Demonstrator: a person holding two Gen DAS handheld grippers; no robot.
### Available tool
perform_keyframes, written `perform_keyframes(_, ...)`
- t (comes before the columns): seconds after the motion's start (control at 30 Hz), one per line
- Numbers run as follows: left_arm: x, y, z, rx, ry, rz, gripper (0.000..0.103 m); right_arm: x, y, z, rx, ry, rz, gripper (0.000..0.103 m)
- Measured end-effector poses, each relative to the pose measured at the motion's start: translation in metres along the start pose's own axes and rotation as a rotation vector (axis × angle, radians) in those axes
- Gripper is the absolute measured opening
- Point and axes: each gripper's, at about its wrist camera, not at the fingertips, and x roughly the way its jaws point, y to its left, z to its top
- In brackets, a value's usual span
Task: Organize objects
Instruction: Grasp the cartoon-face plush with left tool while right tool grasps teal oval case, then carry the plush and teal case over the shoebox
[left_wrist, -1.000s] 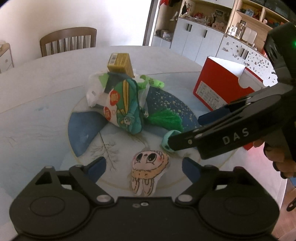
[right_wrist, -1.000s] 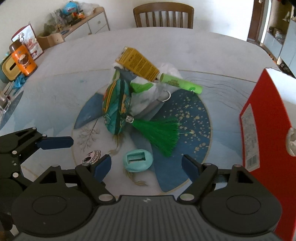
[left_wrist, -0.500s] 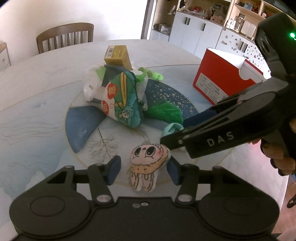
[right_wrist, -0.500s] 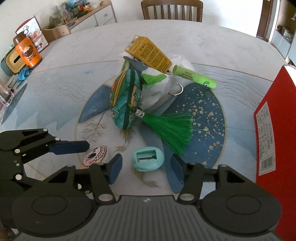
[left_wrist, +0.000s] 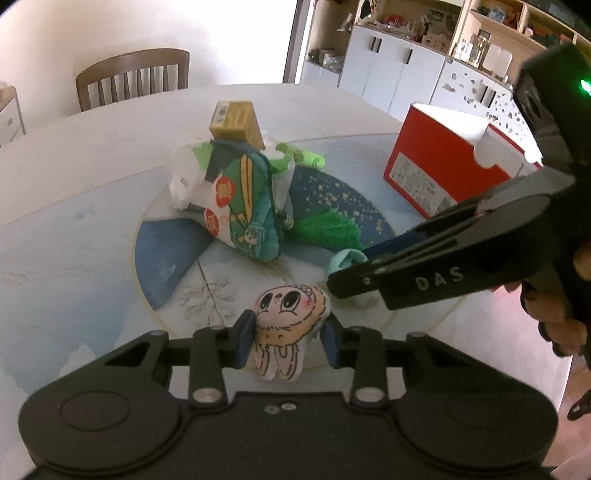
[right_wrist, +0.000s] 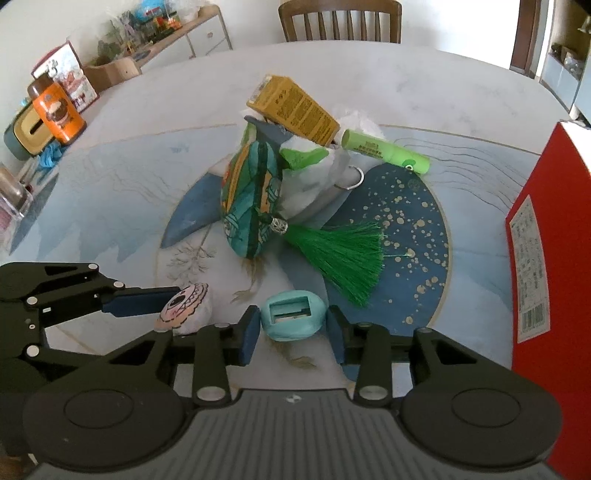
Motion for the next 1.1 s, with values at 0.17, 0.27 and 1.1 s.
perform_keyframes(0.17, -0.014, -0.003, 0.010, -0.017, -0.026, 0.001, 0.036, -0.025, -0.003, -0.001, 0.008, -0.034, 0.014, 0.038)
perform_keyframes(0.27, -0.025, -0.008, 0.019, -0.021, -0.050, -0.004, 0.036, -0.044, -0.007, -0.002, 0.022, -0.061, 0.023, 0.038)
perform_keyframes(1.1, -0.057, -0.126, 0.101, 0.113, -0.175, -0.149, 0.036, -0.191, -0.101, -0.021, 0.149, -0.258, -0.088, 0.038)
